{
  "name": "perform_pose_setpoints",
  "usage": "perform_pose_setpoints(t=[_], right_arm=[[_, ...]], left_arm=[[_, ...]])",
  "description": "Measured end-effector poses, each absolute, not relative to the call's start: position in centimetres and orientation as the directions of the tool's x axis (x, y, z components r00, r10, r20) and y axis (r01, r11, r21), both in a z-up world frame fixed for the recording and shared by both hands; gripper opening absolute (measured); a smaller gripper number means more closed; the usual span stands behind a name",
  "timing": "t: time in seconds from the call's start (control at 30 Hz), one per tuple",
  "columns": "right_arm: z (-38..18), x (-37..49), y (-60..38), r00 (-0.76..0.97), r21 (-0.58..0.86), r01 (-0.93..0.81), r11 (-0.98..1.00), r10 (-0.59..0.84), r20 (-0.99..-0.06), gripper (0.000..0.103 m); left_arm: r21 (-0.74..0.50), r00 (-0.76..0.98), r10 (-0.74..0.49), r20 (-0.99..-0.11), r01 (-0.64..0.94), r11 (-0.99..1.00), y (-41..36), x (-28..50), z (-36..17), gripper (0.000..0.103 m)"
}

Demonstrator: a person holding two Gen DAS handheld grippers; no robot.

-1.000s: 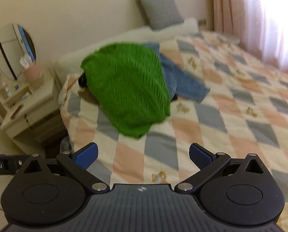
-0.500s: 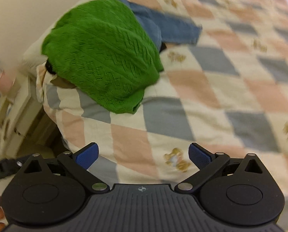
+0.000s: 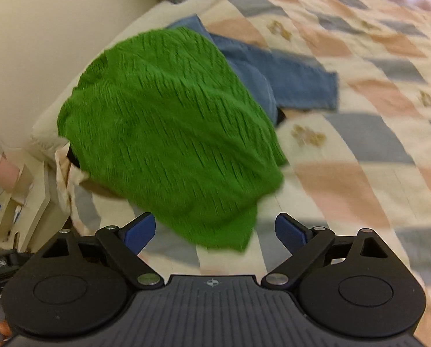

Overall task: Fold clothes
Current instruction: 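Move both tools to the green vest's shoulders and close both grippers, then lift the green vest off the jeans with both grippers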

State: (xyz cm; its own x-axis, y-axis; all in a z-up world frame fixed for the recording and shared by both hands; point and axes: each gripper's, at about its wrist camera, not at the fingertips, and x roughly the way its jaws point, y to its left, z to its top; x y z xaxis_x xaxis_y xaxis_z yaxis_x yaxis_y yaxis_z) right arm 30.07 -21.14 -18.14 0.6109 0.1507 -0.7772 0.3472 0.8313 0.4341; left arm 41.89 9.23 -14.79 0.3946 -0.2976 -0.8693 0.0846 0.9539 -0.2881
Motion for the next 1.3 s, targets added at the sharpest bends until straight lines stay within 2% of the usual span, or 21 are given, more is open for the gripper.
perform_pose_setpoints(t=[0.1, 0.13, 0.2, 0.27, 0.33, 0.4, 0.5, 0.57, 0.63, 0.7, 0.8, 0.83, 0.87, 0.97, 1.07, 1.2, 1.3], right_arm=[[-17.8, 34.7, -20.8, 0.596, 0.405, 0.308, 0.861, 0.157, -0.788, 0.091], [-17.8, 36.2, -20.9, 0.593, 0.404, 0.293, 0.867, 0.166, -0.788, 0.088], [-17.6, 39.0, -21.2, 0.602, 0.405, 0.265, 0.875, 0.178, -0.779, 0.076], [-17.4, 41.6, -21.7, 0.620, 0.410, 0.238, 0.880, 0.187, -0.762, 0.076], [-17.2, 44.3, -22.2, 0.639, 0.414, 0.211, 0.886, 0.195, -0.744, 0.076], [-17.0, 46.9, -22.7, 0.656, 0.417, 0.184, 0.890, 0.204, -0.726, 0.076], [-16.9, 50.3, -23.4, 0.677, 0.416, 0.147, 0.898, 0.215, -0.704, 0.076], [-17.1, 52.0, -23.7, 0.685, 0.410, 0.128, 0.903, 0.218, -0.695, 0.076], [-17.2, 53.3, -24.0, 0.692, 0.407, 0.110, 0.907, 0.224, -0.686, 0.076], [-17.3, 54.1, -24.3, 0.697, 0.410, 0.104, 0.906, 0.228, -0.680, 0.076], [-17.6, 55.2, -24.7, 0.702, 0.416, 0.102, 0.903, 0.231, -0.673, 0.076], [-17.7, 55.6, -25.1, 0.703, 0.421, 0.107, 0.901, 0.230, -0.672, 0.076], [-17.8, 55.9, -25.3, 0.705, 0.427, 0.110, 0.898, 0.232, -0.670, 0.076], [-17.7, 56.5, -25.8, 0.723, 0.447, 0.104, 0.888, 0.241, -0.647, 0.076], [-17.1, 56.9, -25.9, 0.752, 0.459, 0.063, 0.886, 0.261, -0.606, 0.076], [-15.9, 58.2, -25.9, 0.778, 0.441, -0.043, 0.897, 0.307, -0.548, 0.076], [-15.7, 60.0, -26.0, 0.782, 0.415, -0.081, 0.906, 0.316, -0.537, 0.076]], left_arm=[[-0.371, 0.427, -0.355, -0.832, 0.048, 0.927, 11.1, 46.1, -14.6, 0.096], [-0.390, 0.443, -0.367, -0.818, 0.042, 0.920, 11.6, 47.5, -14.5, 0.096], [-0.417, 0.479, -0.385, -0.789, 0.042, 0.908, 12.2, 50.0, -14.4, 0.095], [-0.429, 0.532, -0.393, -0.750, 0.062, 0.901, 12.5, 52.4, -14.7, 0.094], [-0.436, 0.561, -0.396, -0.727, 0.068, 0.897, 12.8, 54.7, -15.4, 0.087], [-0.449, 0.579, -0.413, -0.703, 0.089, 0.889, 12.8, 56.9, -16.5, 0.067], [-0.466, 0.583, -0.436, -0.686, 0.109, 0.878, 12.8, 59.5, -18.0, 0.051], [-0.486, 0.581, -0.454, -0.675, 0.112, 0.867, 12.9, 61.2, -19.0, 0.049], [-0.498, 0.581, -0.459, -0.672, 0.104, 0.861, 13.0, 62.3, -19.8, 0.052], [-0.517, 0.578, -0.468, -0.668, 0.091, 0.851, 13.2, 63.1, -20.7, 0.064], [-0.586, 0.586, -0.512, -0.628, 0.076, 0.806, 14.0, 63.0, -21.4, 0.073], [-0.613, 0.587, -0.533, -0.610, 0.077, 0.787, 14.2, 62.9, -21.5, 0.073], [-0.638, 0.587, -0.553, -0.591, 0.078, 0.766, 14.5, 62.8, -21.6, 0.071], [-0.697, 0.594, -0.582, -0.554, 0.051, 0.715, 14.9, 62.7, -21.2, 0.044], [-0.679, 0.603, -0.588, -0.540, 0.101, 0.727, 14.9, 62.0, -20.2, 0.032], [-0.625, 0.608, -0.564, -0.559, 0.139, 0.768, 14.4, 60.9, -19.5, 0.030], [-0.604, 0.612, -0.547, -0.572, 0.137, 0.785, 14.4, 60.8, -19.0, 0.030]])
